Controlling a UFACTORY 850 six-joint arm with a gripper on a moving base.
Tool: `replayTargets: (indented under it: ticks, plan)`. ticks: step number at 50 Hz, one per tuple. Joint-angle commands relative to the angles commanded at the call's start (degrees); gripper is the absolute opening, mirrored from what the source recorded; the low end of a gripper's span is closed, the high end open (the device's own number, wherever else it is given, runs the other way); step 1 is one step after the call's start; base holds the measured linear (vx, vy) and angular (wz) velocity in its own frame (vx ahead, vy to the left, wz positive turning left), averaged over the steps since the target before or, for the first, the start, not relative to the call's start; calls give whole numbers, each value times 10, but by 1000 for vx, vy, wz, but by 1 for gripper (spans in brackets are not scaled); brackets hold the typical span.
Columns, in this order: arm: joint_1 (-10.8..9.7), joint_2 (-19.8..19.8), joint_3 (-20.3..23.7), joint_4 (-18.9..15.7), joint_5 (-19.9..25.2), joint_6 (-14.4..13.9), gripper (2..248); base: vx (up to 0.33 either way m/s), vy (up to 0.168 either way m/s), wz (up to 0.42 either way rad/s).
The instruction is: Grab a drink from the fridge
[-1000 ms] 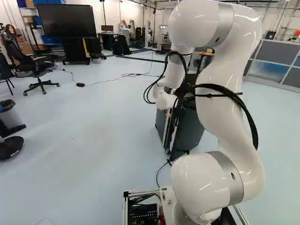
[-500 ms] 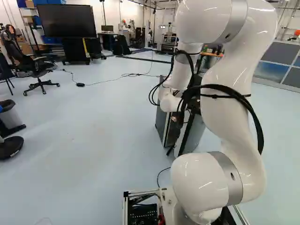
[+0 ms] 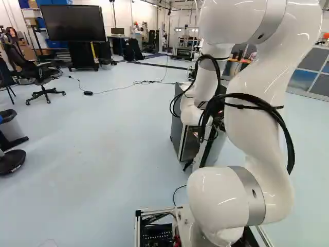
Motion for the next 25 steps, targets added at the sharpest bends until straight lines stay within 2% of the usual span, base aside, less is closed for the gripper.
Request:
replayTargets:
  ticks: [25]
  plan:
    - [-45, 24, 35, 42, 1, 0, 247, 0, 0, 0]
